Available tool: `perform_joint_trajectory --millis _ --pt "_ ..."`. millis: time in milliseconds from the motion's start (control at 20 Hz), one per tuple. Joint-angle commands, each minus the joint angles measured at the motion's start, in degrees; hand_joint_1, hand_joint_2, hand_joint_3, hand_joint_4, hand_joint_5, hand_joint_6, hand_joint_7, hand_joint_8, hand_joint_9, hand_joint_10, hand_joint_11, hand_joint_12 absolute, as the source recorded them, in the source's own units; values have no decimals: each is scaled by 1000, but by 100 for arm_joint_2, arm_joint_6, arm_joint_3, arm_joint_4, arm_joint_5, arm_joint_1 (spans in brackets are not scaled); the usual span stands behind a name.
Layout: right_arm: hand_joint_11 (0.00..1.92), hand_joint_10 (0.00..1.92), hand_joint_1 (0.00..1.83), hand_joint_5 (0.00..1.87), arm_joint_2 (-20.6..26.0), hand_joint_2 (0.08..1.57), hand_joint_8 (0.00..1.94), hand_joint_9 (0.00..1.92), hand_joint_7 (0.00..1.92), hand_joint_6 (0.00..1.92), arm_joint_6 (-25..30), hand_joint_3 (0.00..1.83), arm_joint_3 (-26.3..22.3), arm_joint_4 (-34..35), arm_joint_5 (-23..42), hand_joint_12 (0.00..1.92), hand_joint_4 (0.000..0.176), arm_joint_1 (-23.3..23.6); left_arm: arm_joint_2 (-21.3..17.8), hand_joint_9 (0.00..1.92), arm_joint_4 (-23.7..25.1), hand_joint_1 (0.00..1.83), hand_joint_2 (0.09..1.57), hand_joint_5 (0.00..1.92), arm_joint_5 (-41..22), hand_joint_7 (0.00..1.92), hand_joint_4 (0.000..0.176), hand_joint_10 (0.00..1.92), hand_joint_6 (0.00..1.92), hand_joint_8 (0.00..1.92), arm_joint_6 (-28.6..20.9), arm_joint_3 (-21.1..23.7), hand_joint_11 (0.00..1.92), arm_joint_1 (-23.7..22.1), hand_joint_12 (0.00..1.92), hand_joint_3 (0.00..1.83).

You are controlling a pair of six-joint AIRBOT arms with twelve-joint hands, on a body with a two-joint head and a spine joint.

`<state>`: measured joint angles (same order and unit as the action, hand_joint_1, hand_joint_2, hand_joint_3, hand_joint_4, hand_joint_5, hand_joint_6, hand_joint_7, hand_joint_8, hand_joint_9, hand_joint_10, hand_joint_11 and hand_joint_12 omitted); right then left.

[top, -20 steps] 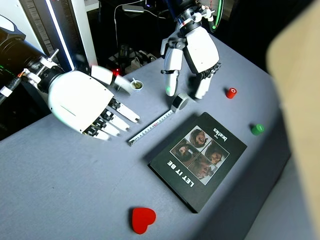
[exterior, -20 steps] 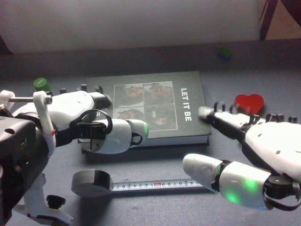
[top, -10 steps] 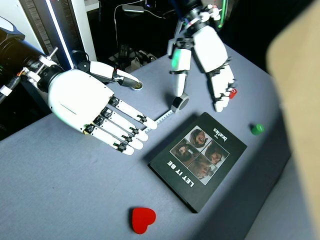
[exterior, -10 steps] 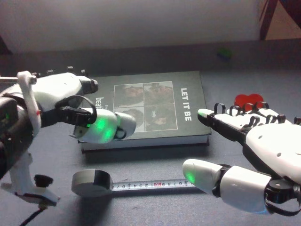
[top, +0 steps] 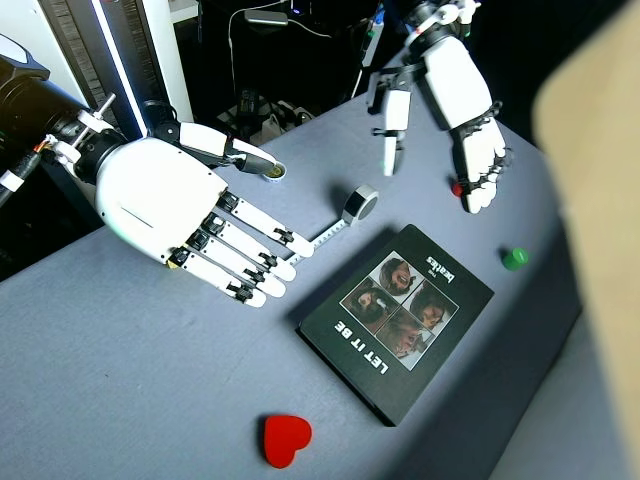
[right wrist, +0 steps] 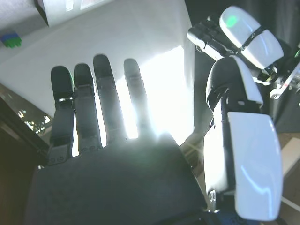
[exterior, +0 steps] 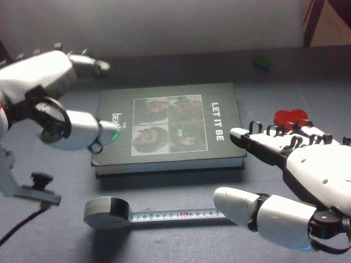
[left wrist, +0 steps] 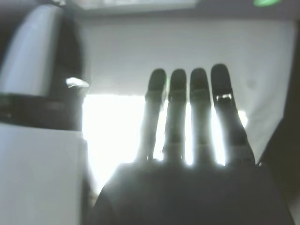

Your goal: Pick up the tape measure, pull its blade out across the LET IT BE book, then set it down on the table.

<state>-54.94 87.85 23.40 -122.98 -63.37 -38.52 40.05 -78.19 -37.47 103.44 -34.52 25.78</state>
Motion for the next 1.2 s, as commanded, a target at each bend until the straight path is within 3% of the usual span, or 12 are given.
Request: perform_joint_trajectory --millis 0,150,200,250,300,350,450,600,950,1150 --pt "0 6 74 214 15 1112 3 231 326 1 46 0 -33 -483 -410 811 75 10 -110 293 890 998 1059 376 189 336 0 10 4 8 -633 -66 81 70 725 4" --pt "0 4 76 200 15 1113 0 209 307 0 46 1 -32 -496 -415 751 77 4 -315 329 2387 1015 1058 344 491 340 0 18 3 6 -2447 -175 96 533 724 2" --pt "0 7 75 200 15 1114 1 222 312 0 46 1 -32 -500 -417 777 77 3 -420 336 2975 1019 1064 349 584 340 0 19 4 5 -3259 -183 98 801 723 4" --pt "0 11 74 201 15 1115 3 238 321 1 46 1 -32 -500 -419 821 77 1 -469 338 3243 1020 1068 354 585 340 0 18 6 4 -3621 -173 104 934 724 6" --pt "0 9 74 204 21 1115 3 242 326 1 45 1 -32 -514 -432 847 76 -11 -565 338 3917 1019 1074 355 582 341 0 16 6 4 -4456 -145 106 1313 723 8" --pt "0 9 74 204 24 1115 3 242 326 1 45 1 -32 -520 -434 847 76 -12 -582 338 4122 1019 1074 355 577 341 0 16 6 4 -4692 -142 106 1422 723 8" --pt "0 6 72 208 27 1117 2 241 324 2 45 1 -33 -535 -440 837 76 -19 -581 341 4580 1016 1083 354 431 345 0 14 5 5 -5163 -141 110 1731 721 10" --pt "0 7 69 221 27 1124 3 251 337 5 45 3 -32 -546 -441 855 76 -25 -510 367 4847 1033 1089 321 243 358 0 11 0 4 -5587 -146 105 2191 709 5" --pt "0 2 81 217 26 1126 0 256 322 1 65 0 -32 -587 -442 883 76 -36 -204 366 5312 1060 1095 343 -216 369 0 4 7 5 -6048 -368 101 2846 707 3" --pt "0 5 94 217 25 1123 5 265 339 3 71 0 -32 -607 -444 859 76 -45 -94 366 5348 1061 1095 351 -246 385 0 3 8 9 -6048 -416 103 3027 710 2"
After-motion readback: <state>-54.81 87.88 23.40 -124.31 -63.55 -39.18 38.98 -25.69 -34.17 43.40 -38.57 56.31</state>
